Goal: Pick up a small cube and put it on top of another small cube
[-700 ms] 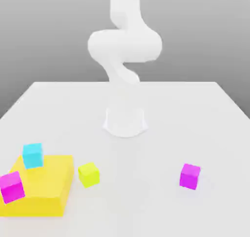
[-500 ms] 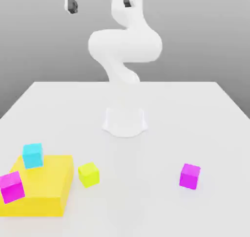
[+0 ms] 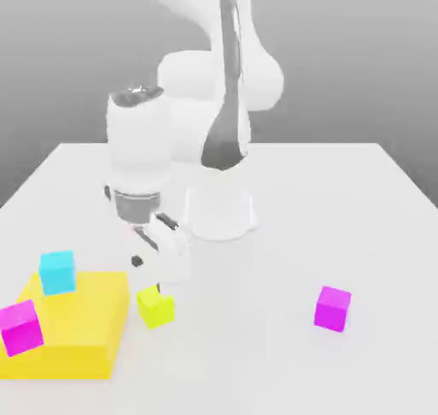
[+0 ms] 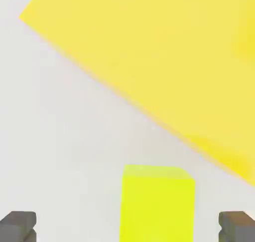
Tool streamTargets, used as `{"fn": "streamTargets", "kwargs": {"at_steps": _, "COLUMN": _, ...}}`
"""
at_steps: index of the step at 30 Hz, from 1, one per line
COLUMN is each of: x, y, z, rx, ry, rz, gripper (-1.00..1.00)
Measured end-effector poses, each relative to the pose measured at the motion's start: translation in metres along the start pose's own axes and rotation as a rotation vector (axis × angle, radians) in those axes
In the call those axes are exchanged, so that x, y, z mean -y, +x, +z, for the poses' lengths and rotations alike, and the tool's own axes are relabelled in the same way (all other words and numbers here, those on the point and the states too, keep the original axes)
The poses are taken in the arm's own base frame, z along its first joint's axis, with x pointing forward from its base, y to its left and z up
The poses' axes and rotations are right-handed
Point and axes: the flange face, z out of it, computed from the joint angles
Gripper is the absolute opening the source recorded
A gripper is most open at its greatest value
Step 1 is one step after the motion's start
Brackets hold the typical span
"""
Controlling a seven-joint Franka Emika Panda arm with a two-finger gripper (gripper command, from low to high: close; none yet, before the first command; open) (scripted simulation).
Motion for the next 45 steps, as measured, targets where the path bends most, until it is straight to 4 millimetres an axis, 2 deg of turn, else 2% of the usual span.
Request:
{"fn": "streamTargets", "kwargs": {"at_steps": 5, "x": -0.004, "y": -0.001, "z": 0.038, "rx": -0.001, "ry": -0.006, "rz": 0.005, "gripper": 0.0}}
{"fn": "streamTargets", "kwargs": {"at_steps": 6, "x": -0.005, "y": -0.001, "z": 0.044, "rx": -0.001, "ry": -0.007, "rz": 0.006, "gripper": -1.0}}
{"fn": "streamTargets", "kwargs": {"at_steps": 13, "x": -0.005, "y": -0.001, "z": 0.045, "rx": -0.001, "ry": -0.006, "rz": 0.006, "gripper": -1.0}}
{"fn": "streamTargets", "kwargs": {"at_steps": 22, "x": -0.004, "y": -0.001, "z": -0.014, "rx": -0.001, "ry": -0.006, "rz": 0.006, "gripper": -1.0}}
{"fn": "streamTargets", "kwargs": {"at_steps": 25, "x": 0.019, "y": 0.014, "z": -0.029, "rx": -0.005, "ry": -0.008, "rz": -0.032, "gripper": -1.0}}
{"fn": "streamTargets", "kwargs": {"at_steps": 31, "x": 0.079, "y": 0.062, "z": -0.066, "rx": -0.008, "ry": -0.011, "rz": -0.141, "gripper": -1.0}}
{"fn": "streamTargets", "kwargs": {"at_steps": 39, "x": 0.143, "y": 0.129, "z": -0.13, "rx": 0.001, "ry": -0.008, "rz": -0.306, "gripper": -1.0}}
{"fn": "streamTargets", "kwargs": {"at_steps": 41, "x": 0.15, "y": 0.134, "z": -0.119, "rx": 0.004, "ry": -0.006, "rz": -0.33, "gripper": -1.0}}
{"fn": "streamTargets", "kwargs": {"at_steps": 43, "x": 0.152, "y": 0.135, "z": -0.091, "rx": 0.004, "ry": -0.006, "rz": -0.337, "gripper": -1.0}}
{"fn": "streamTargets", "kwargs": {"at_steps": 44, "x": 0.151, "y": 0.135, "z": -0.08, "rx": 0.003, "ry": -0.007, "rz": -0.337, "gripper": 1.0}}
{"fn": "streamTargets", "kwargs": {"at_steps": 45, "x": 0.151, "y": 0.135, "z": -0.08, "rx": 0.003, "ry": -0.007, "rz": -0.337, "gripper": 1.0}}
